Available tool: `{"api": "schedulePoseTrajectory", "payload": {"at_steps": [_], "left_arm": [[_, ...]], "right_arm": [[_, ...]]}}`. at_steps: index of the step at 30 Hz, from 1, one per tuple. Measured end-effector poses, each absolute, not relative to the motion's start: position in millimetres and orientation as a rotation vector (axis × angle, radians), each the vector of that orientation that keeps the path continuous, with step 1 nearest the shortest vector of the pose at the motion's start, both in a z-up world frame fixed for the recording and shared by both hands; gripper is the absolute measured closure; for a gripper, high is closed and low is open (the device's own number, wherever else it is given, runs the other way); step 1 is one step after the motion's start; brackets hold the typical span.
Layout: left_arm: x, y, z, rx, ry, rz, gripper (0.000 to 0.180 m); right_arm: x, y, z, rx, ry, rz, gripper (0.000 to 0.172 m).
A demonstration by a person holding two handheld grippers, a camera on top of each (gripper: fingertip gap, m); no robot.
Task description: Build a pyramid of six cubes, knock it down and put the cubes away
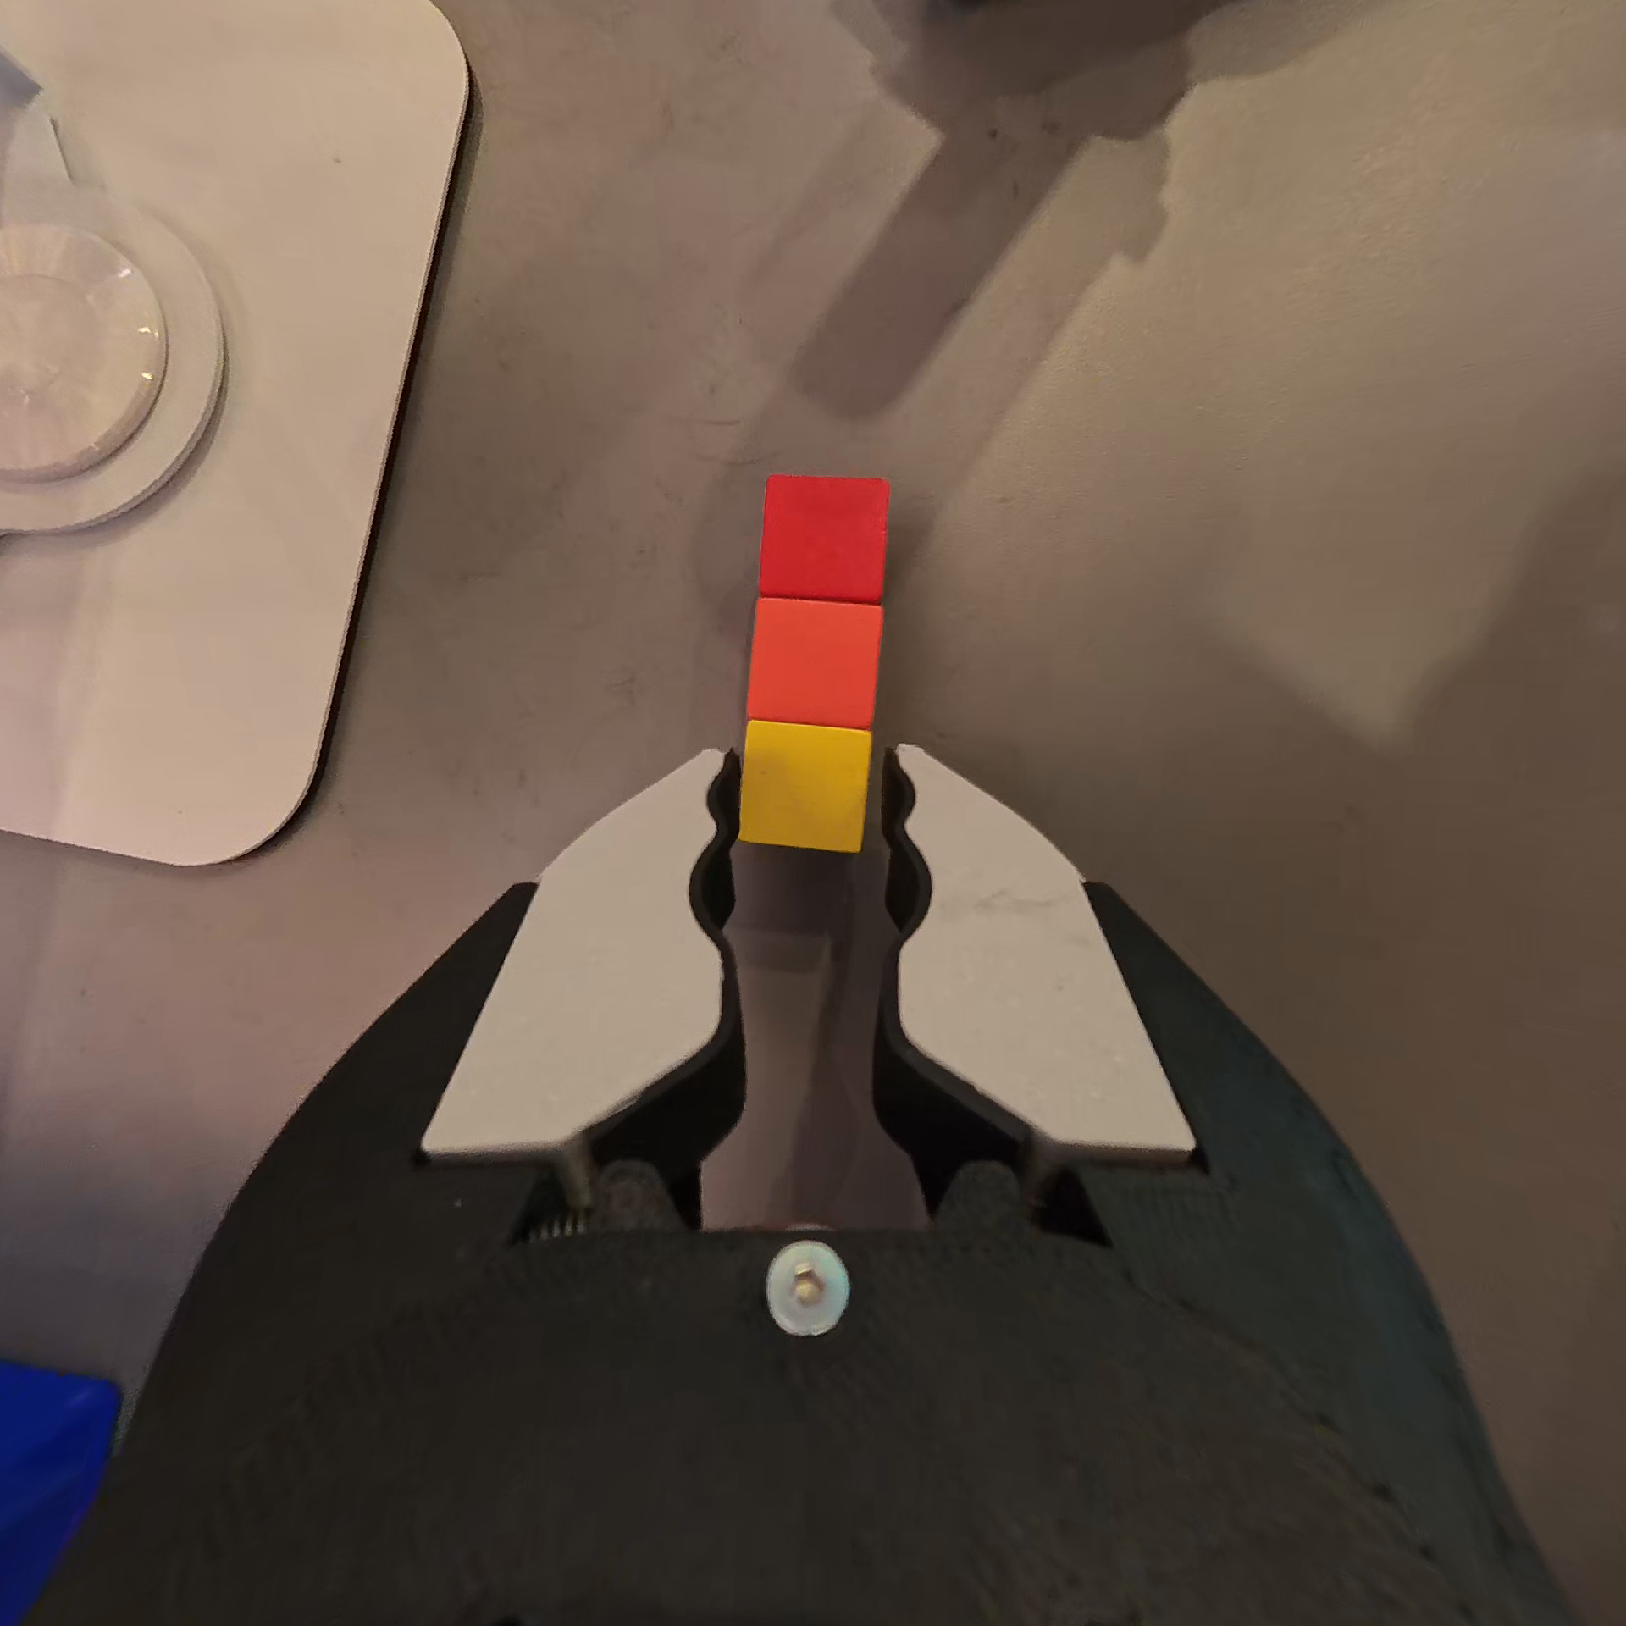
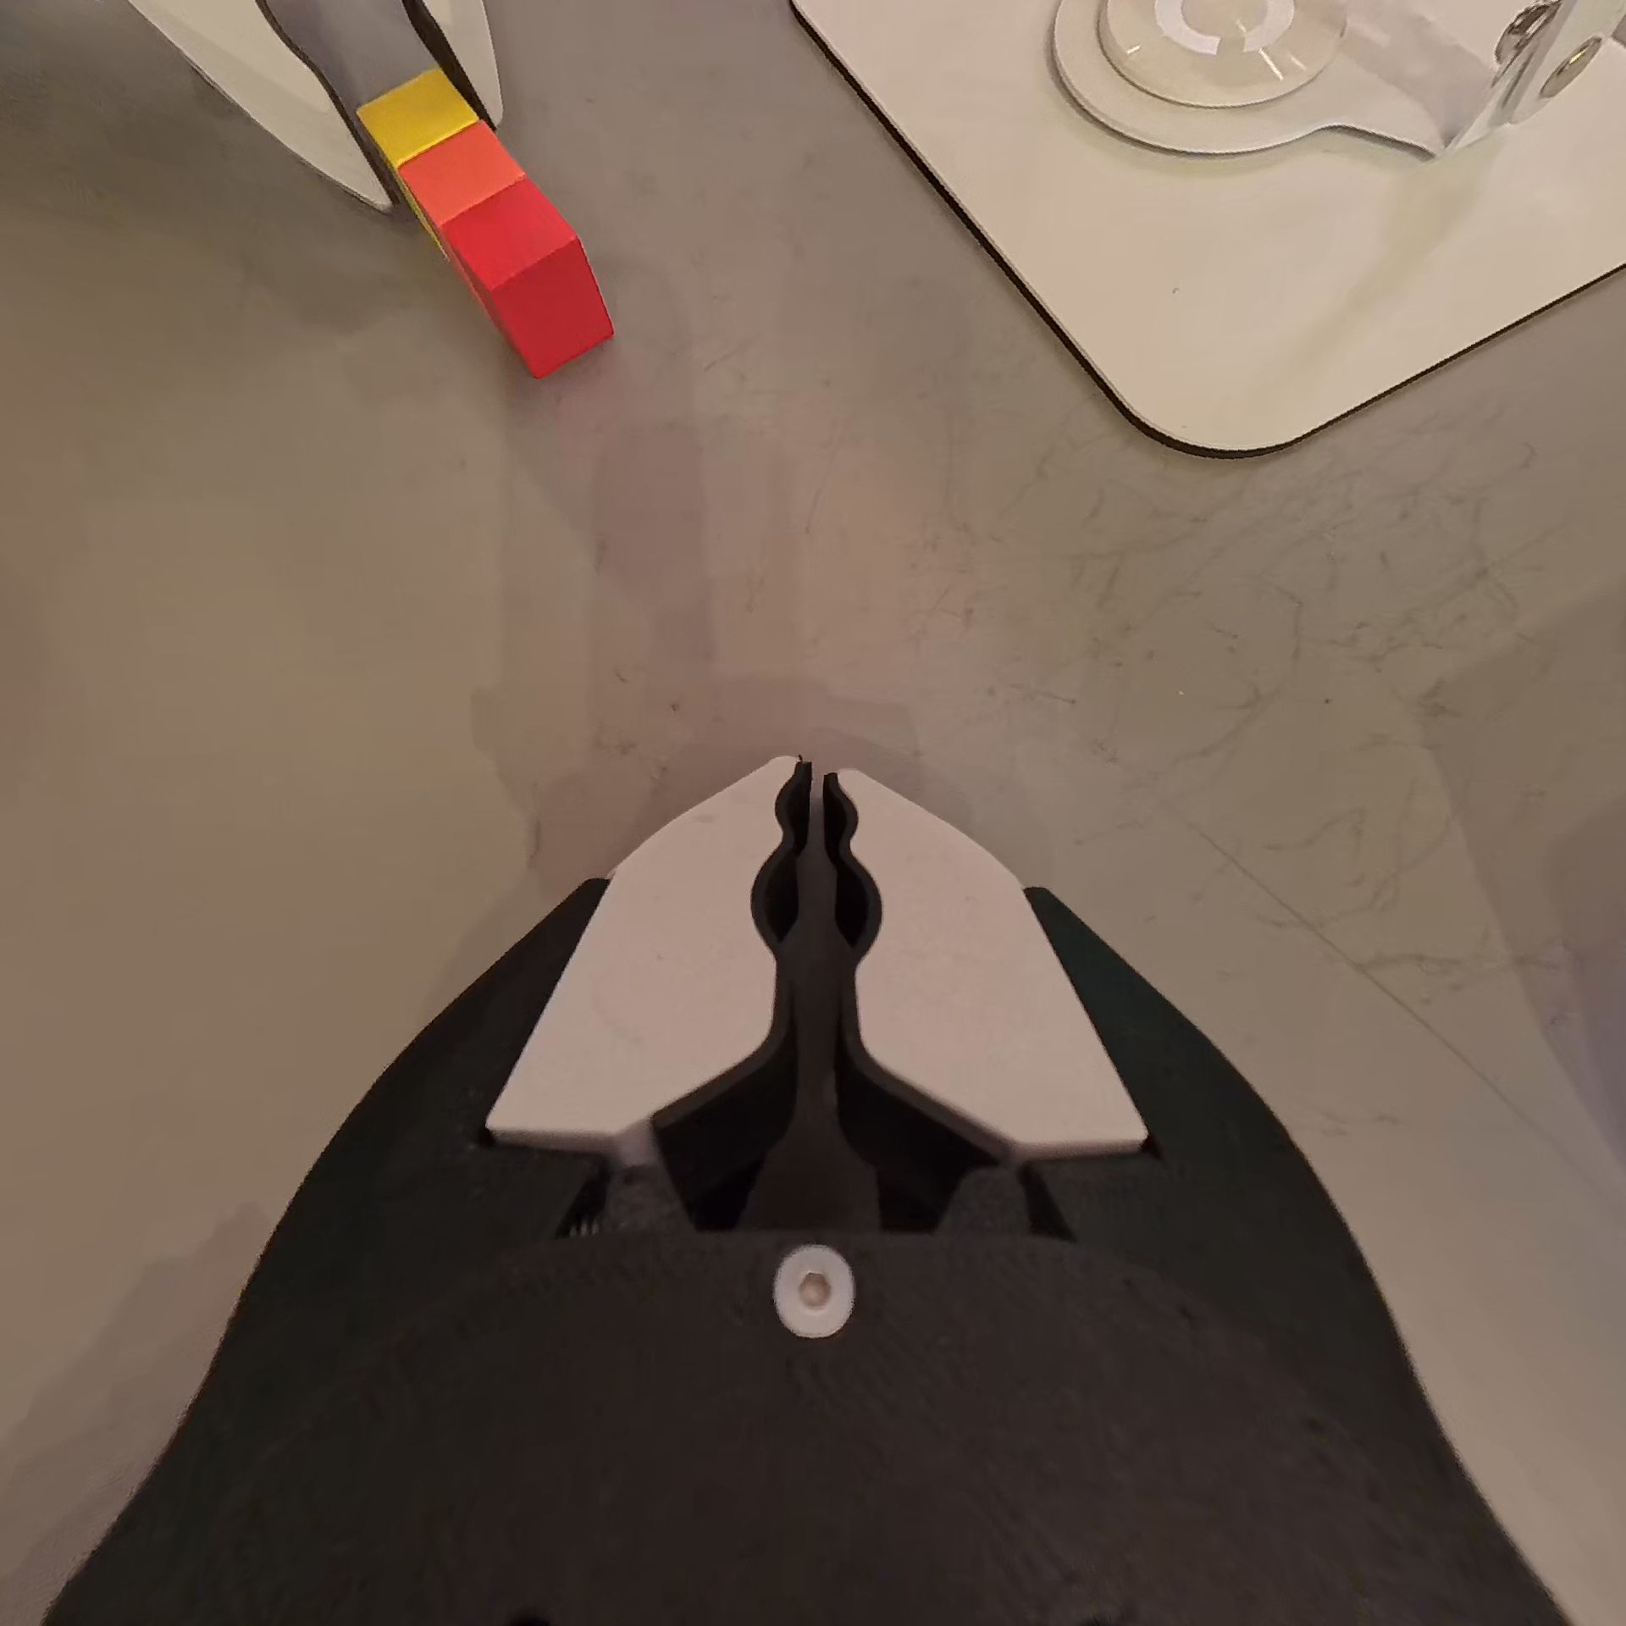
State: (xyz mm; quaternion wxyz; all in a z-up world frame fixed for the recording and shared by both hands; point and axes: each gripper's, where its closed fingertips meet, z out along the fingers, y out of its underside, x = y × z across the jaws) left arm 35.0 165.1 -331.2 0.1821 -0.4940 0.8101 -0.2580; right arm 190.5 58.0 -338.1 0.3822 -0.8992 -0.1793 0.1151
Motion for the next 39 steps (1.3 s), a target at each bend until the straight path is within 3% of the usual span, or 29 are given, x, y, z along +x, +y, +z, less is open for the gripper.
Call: {"api": "schedulePoseTrajectory", "payload": {"at_steps": [9,17,24,27,32,39], "left_arm": [[39,167,-332,-1.399,2.276,-0.73,0.147],[38,175,-302,-1.341,2.228,-0.739,0.132],[-19,334,-206,-1.422,1.856,-0.441,0.133],[-30,421,-211,-1.536,1.793,-0.352,0.13],[-32,537,-262,-1.826,1.772,-0.135,0.127],[-24,586,-313,-1.957,1.96,0.256,0.13]], "right_arm": [[191,58,-338,-2.293,-0.46,0.294,0.168],[190,57,-339,-2.293,-0.467,0.289,0.168],[191,58,-339,-2.294,-0.461,0.281,0.17],[192,58,-339,-2.295,-0.462,0.268,0.171],[192,58,-340,-2.295,-0.476,0.233,0.171],[192,59,-340,-2.295,-0.474,0.247,0.172]]}}
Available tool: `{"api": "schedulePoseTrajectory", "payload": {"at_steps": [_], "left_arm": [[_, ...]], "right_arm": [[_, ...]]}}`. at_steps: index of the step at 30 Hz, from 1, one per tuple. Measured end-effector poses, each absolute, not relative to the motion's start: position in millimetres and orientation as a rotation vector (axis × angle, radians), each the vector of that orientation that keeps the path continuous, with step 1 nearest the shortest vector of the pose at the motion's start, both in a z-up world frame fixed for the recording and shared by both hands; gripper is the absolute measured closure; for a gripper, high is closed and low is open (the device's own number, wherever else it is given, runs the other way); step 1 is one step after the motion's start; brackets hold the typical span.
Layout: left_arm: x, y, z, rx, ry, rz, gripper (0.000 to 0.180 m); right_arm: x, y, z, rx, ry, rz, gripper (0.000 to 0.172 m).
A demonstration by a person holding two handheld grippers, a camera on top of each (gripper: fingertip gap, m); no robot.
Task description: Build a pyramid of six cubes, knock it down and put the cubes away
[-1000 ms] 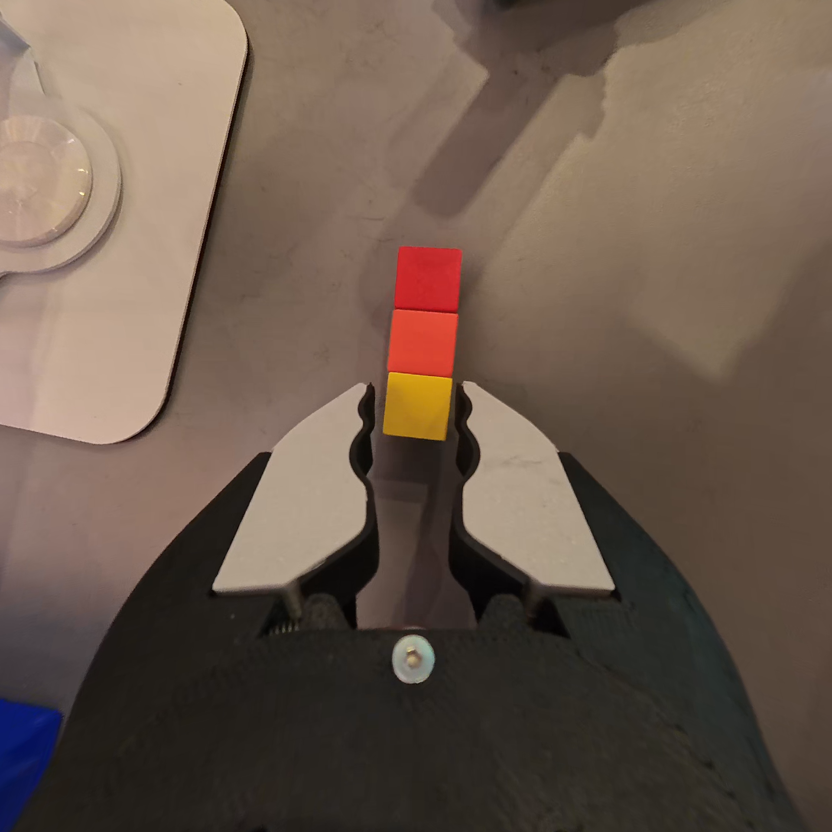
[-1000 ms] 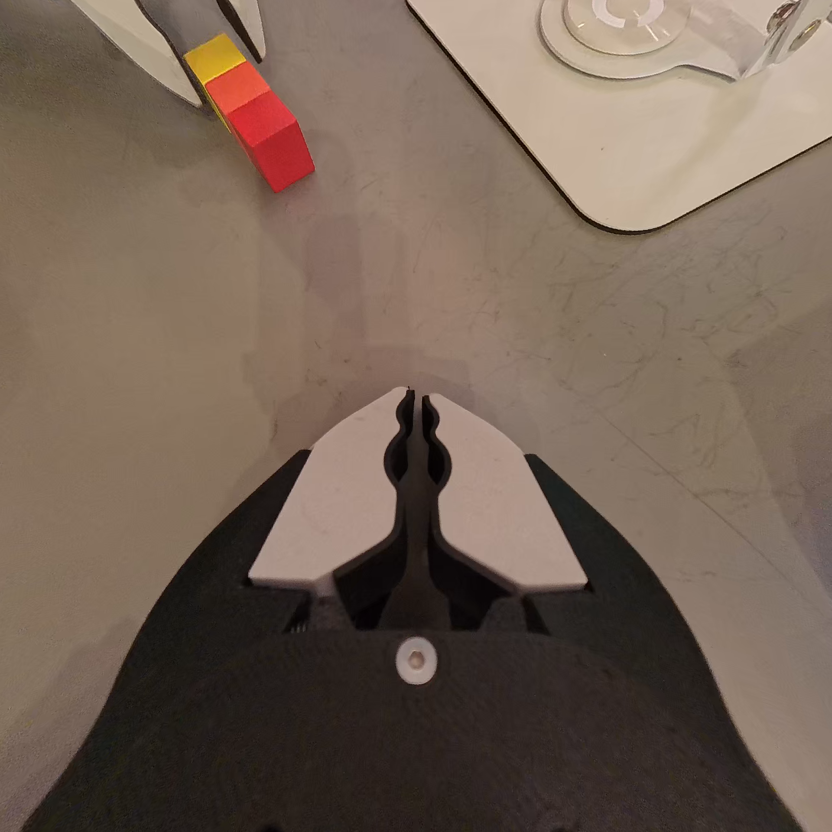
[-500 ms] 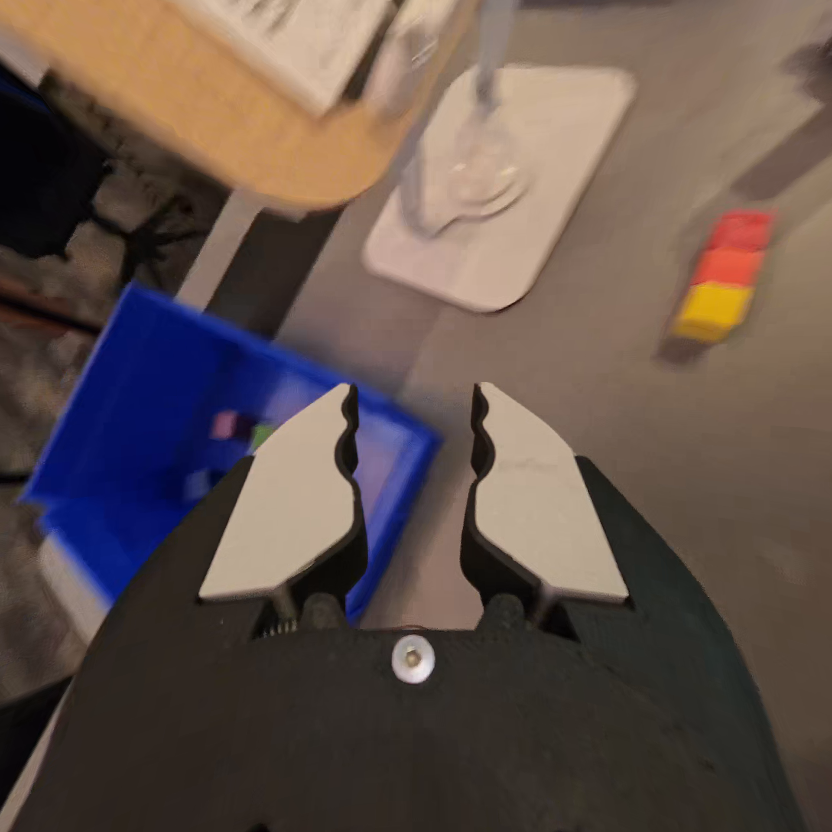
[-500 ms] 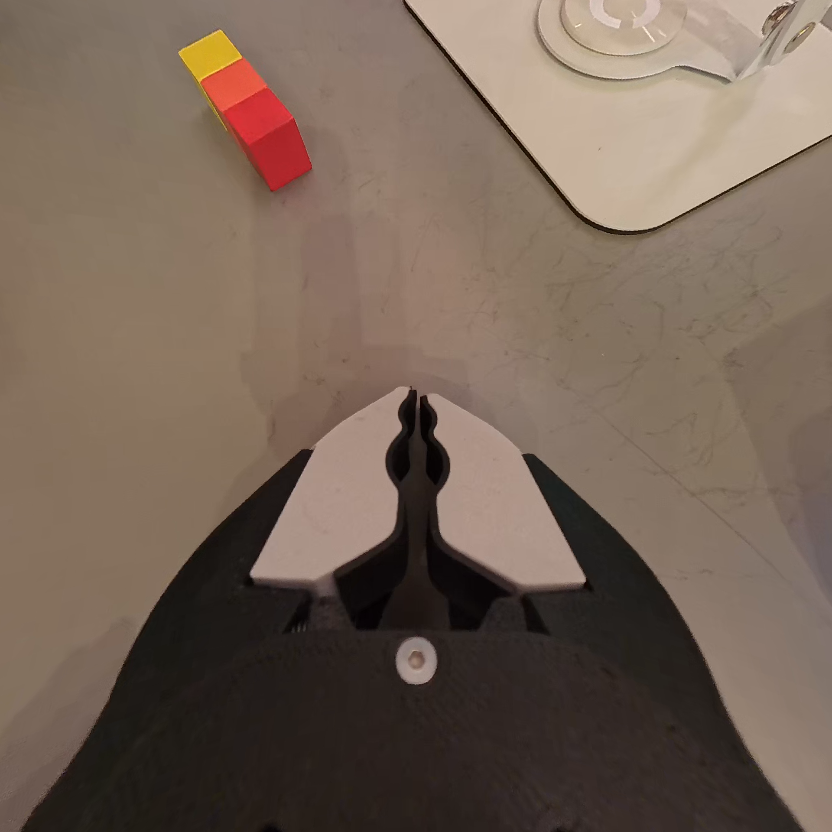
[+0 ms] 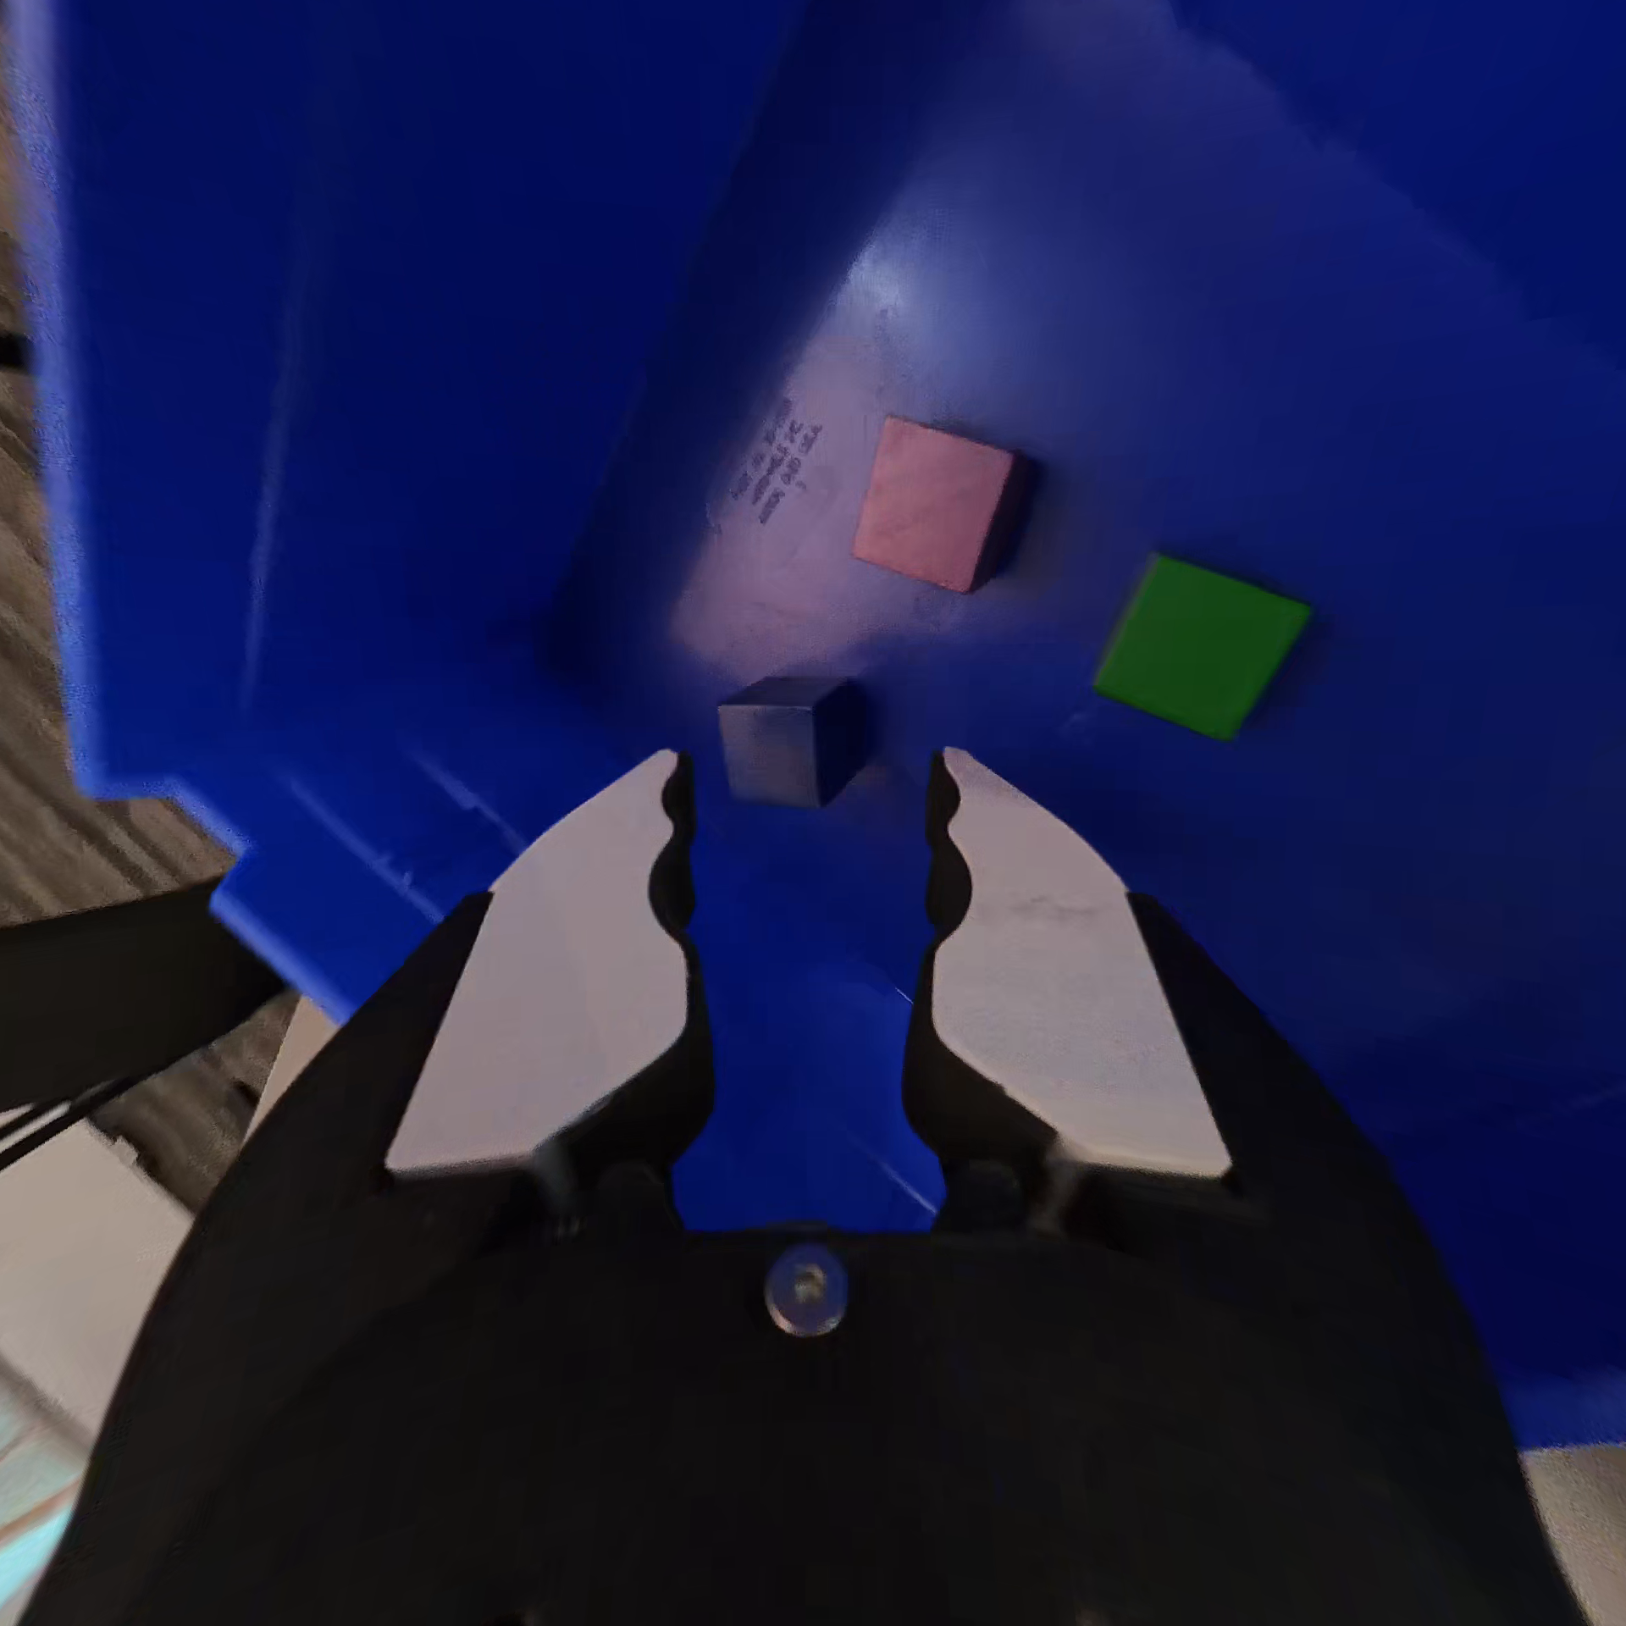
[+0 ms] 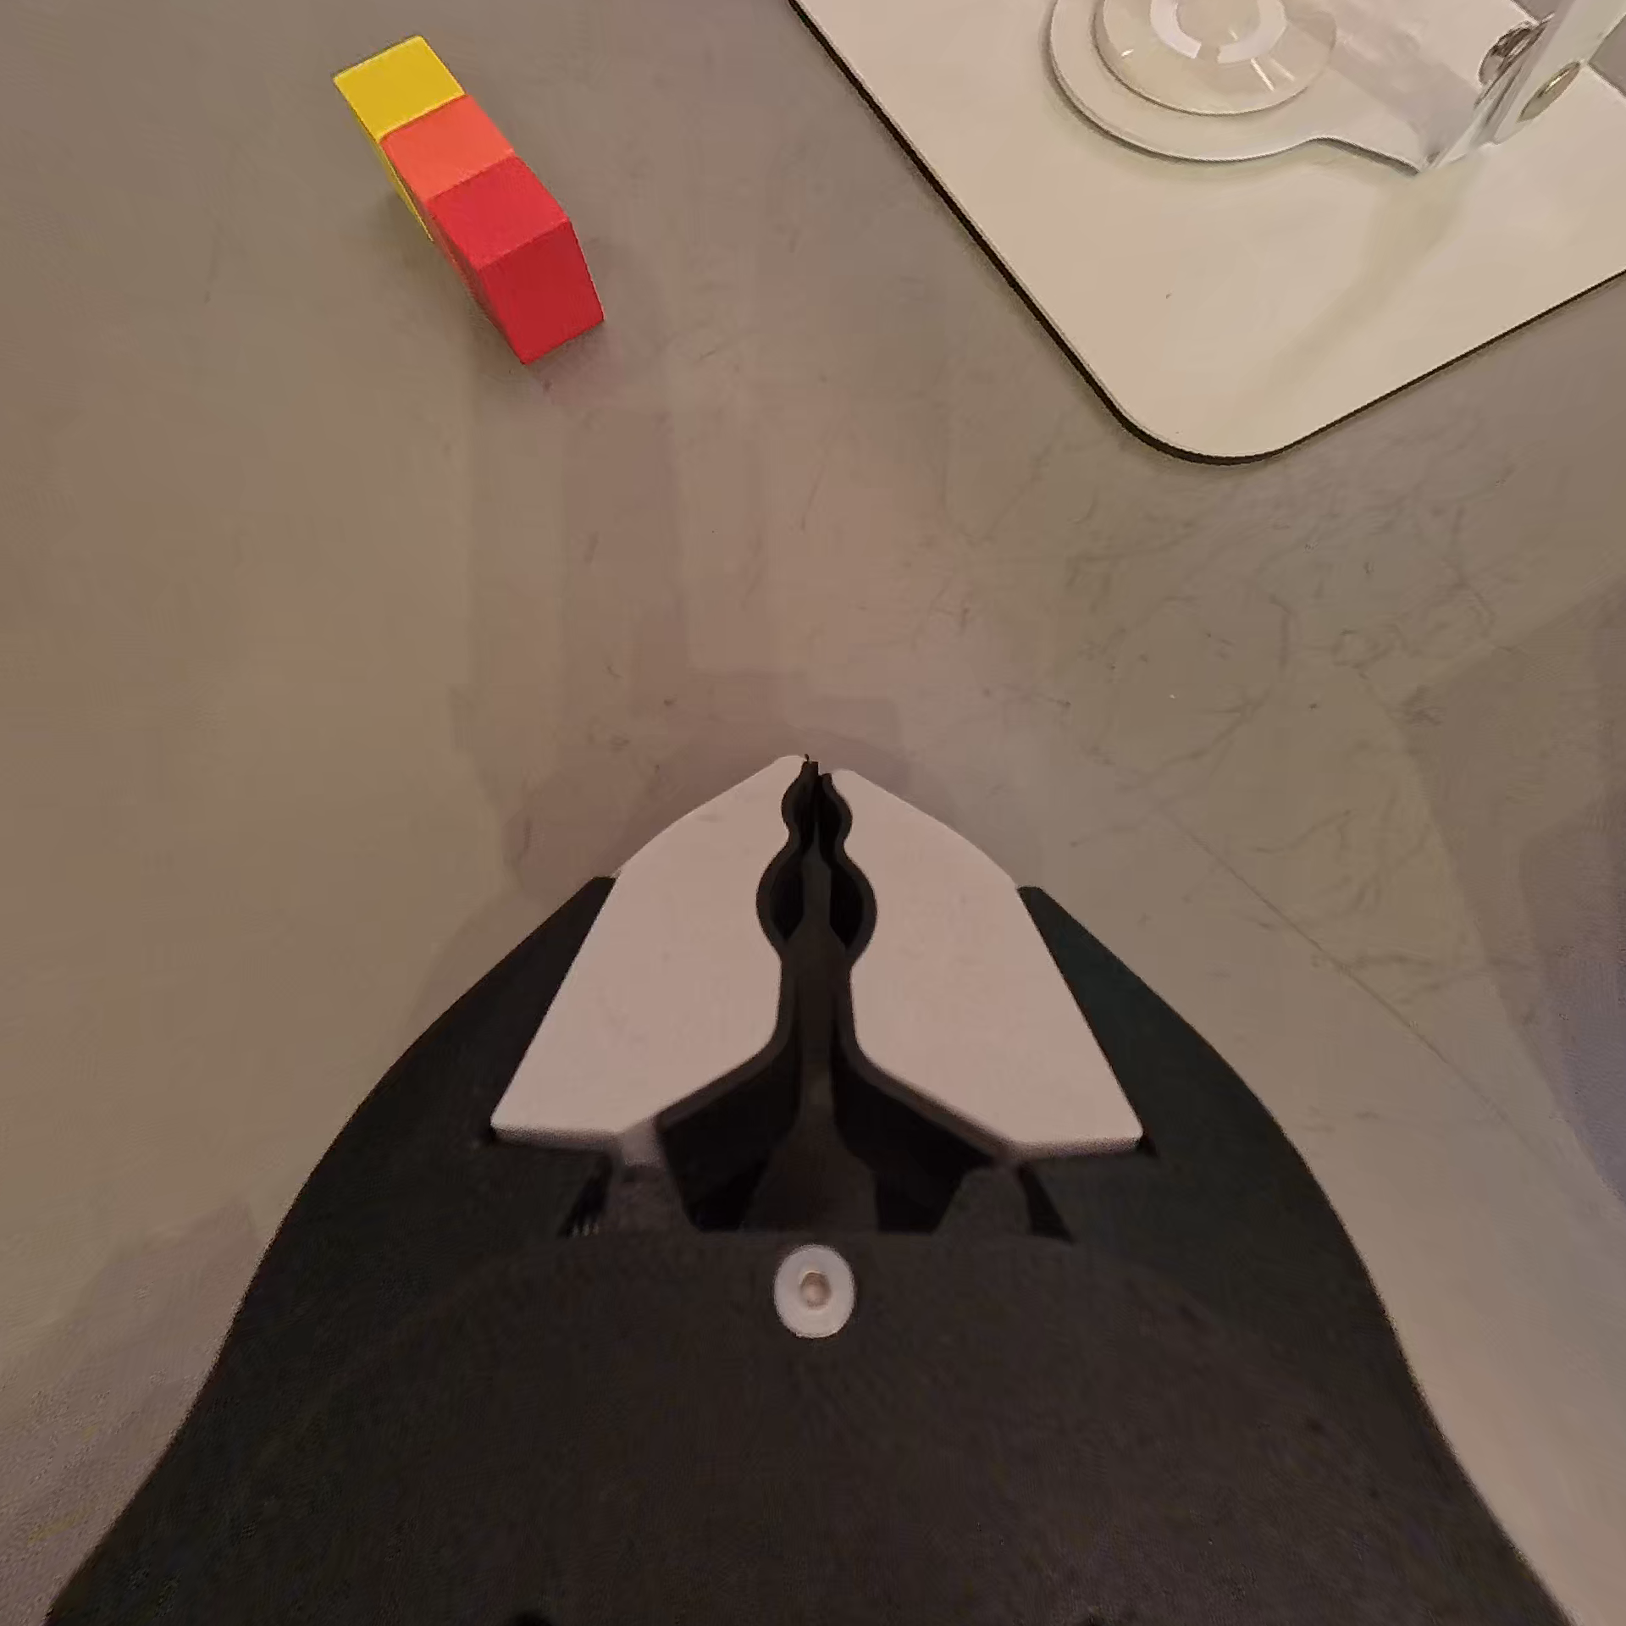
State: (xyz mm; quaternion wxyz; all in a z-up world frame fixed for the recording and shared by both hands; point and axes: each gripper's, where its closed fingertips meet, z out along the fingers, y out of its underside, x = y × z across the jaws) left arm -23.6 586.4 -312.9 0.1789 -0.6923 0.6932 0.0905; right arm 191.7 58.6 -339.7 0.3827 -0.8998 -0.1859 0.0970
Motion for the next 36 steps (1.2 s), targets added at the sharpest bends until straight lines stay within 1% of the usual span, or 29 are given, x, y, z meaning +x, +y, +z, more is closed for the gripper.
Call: {"api": "schedulePoseTrajectory", "payload": {"at_steps": [2,4,6,7,9,12,16,20,24,27,31,36], "left_arm": [[-28,595,-324,-1.997,2.003,0.39,0.129],[-28,597,-333,-2.042,2.022,0.424,0.136],[-32,604,-338,-2.071,2.012,0.493,0.147],[-31,605,-337,-2.081,2.008,0.493,0.148],[-31,603,-332,-2.073,1.995,0.474,0.149],[-34,585,-304,-2.01,1.943,0.384,0.149],[-43,509,-255,-1.875,1.858,0.04,0.15],[-37,394,-231,-1.616,1.88,-0.283,0.15],[-9,276,-248,-1.479,1.878,-0.646,0.15],[14,211,-265,-1.405,1.886,-0.853,0.151],[37,177,-287,-1.377,1.897,-0.945,0.151],[52,169,-296,-1.39,1.872,-1.021,0.151]], "right_arm": [[192,59,-340,-2.294,-0.476,0.251,0.172],[191,58,-340,-2.293,-0.479,0.255,0.171],[191,58,-340,-2.293,-0.484,0.257,0.171],[191,58,-340,-2.292,-0.486,0.259,0.171],[190,58,-339,-2.292,-0.487,0.263,0.17],[190,58,-339,-2.292,-0.487,0.266,0.17],[190,58,-339,-2.292,-0.481,0.28,0.17],[190,58,-339,-2.292,-0.478,0.281,0.17],[190,58,-339,-2.293,-0.484,0.262,0.169],[190,58,-339,-2.293,-0.488,0.253,0.169],[189,58,-339,-2.292,-0.492,0.255,0.168],[188,57,-339,-2.291,-0.494,0.274,0.167]]}}
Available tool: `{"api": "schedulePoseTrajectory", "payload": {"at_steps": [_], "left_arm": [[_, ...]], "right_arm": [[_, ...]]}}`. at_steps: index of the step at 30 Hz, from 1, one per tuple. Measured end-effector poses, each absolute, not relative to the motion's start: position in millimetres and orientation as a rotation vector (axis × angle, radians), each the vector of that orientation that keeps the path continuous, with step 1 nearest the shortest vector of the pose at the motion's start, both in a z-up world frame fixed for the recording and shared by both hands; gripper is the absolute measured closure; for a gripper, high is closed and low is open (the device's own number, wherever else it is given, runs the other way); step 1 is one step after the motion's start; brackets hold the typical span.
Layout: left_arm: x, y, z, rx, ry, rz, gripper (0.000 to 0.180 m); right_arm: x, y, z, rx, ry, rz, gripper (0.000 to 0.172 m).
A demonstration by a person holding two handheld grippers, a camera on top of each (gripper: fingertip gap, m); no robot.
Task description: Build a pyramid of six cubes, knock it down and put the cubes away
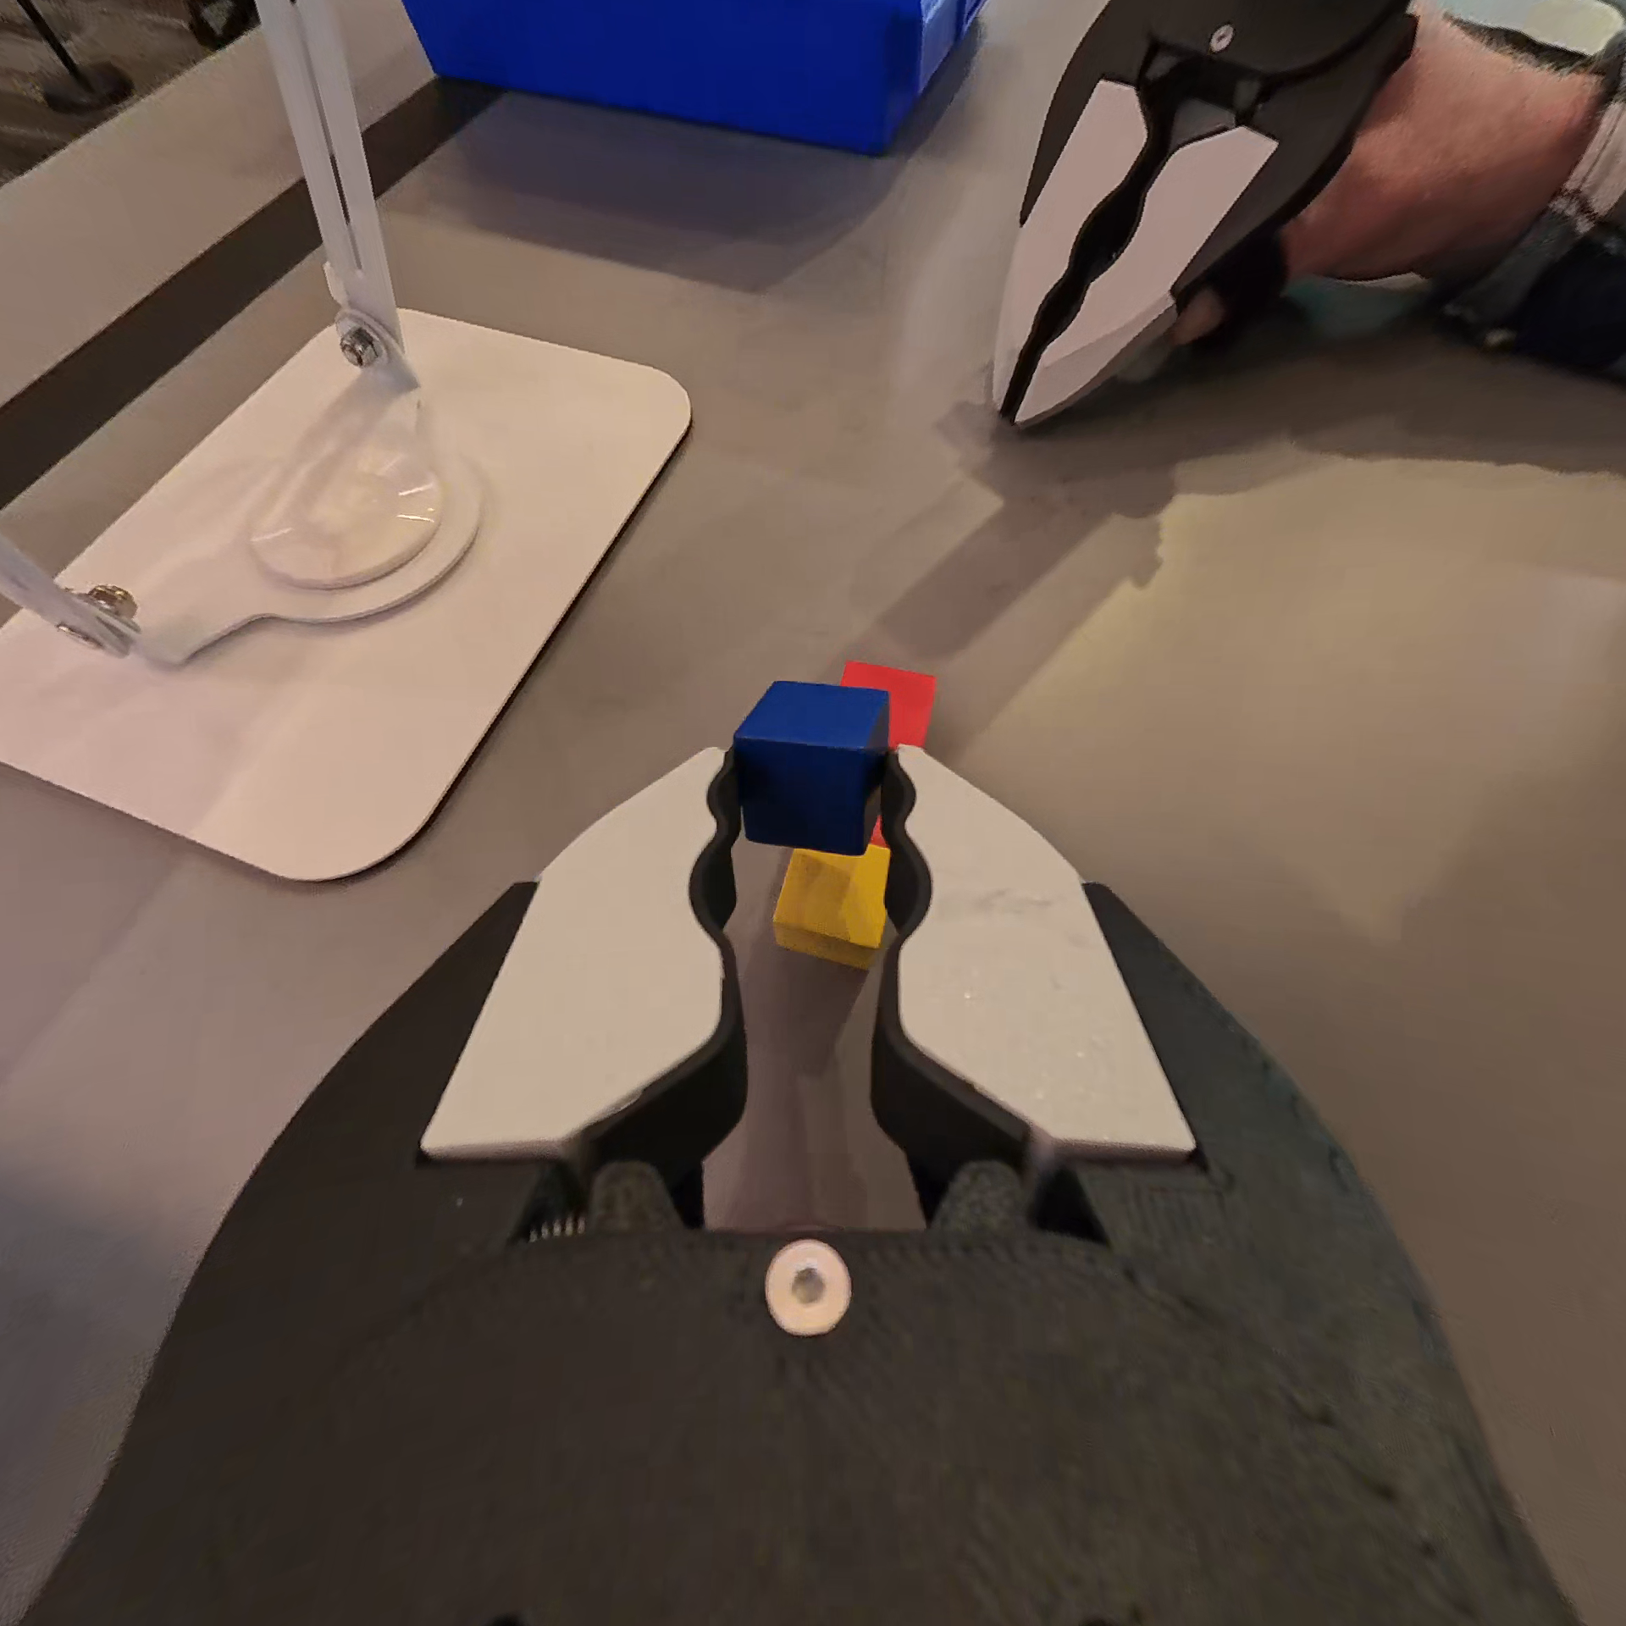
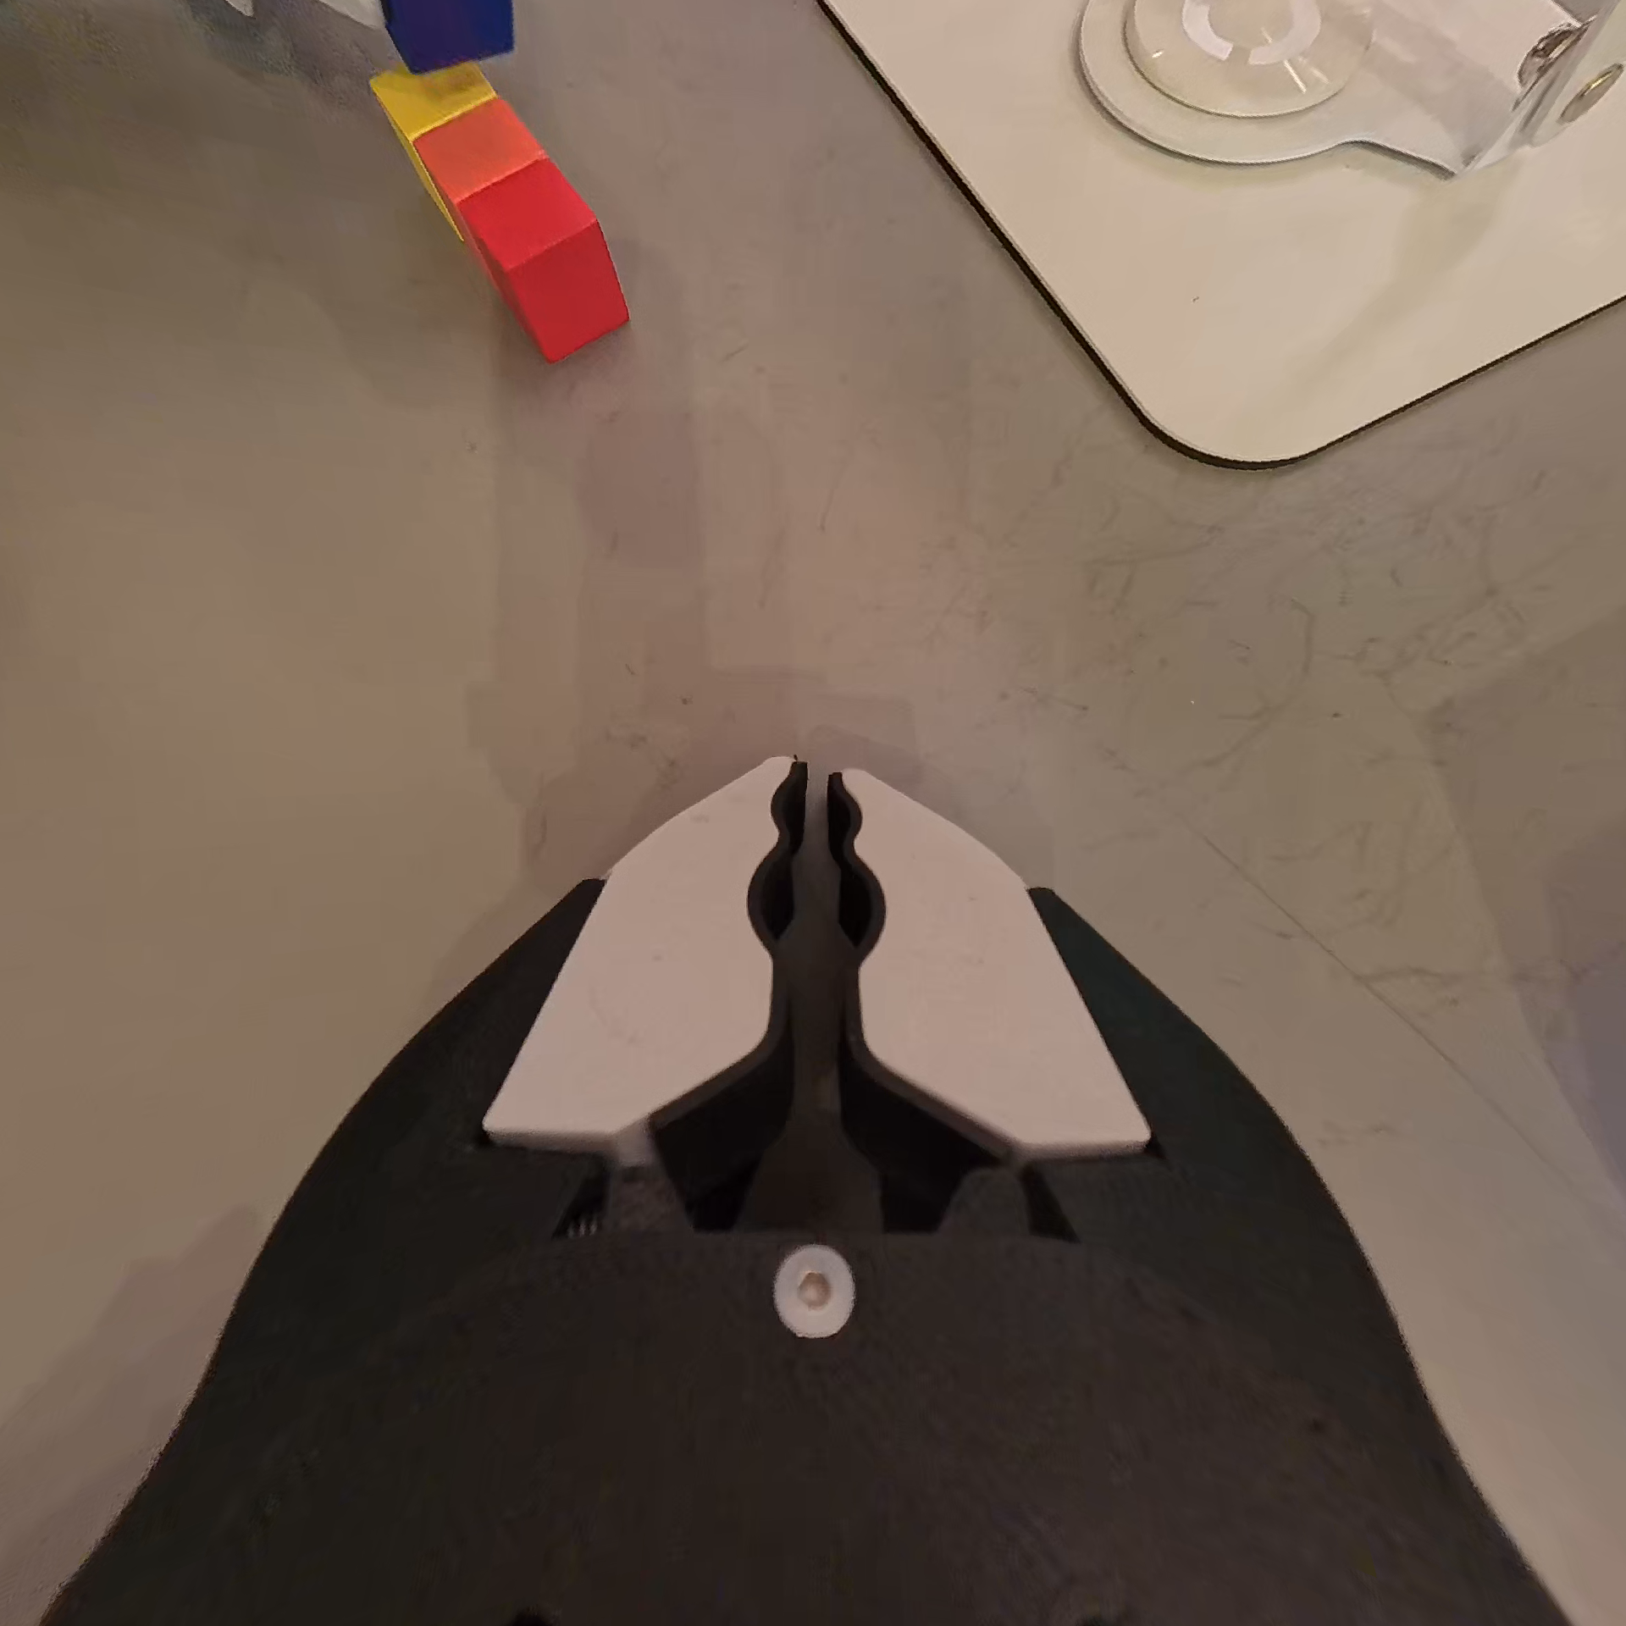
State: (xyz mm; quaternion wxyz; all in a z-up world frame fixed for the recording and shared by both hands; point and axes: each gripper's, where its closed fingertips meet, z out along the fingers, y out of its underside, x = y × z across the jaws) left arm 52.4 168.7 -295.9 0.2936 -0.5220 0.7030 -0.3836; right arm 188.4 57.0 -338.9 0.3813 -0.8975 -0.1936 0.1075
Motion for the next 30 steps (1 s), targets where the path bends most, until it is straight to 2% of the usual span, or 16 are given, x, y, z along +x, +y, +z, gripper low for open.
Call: {"api": "schedulePoseTrajectory", "payload": {"at_steps": [23,30], "left_arm": [[48,162,-309,-1.366,1.918,-1.045,0.152],[47,161,-309,-1.359,1.943,-1.058,0.137]], "right_arm": [[187,57,-338,-2.289,-0.495,0.298,0.167],[187,57,-338,-2.288,-0.497,0.301,0.167]]}}
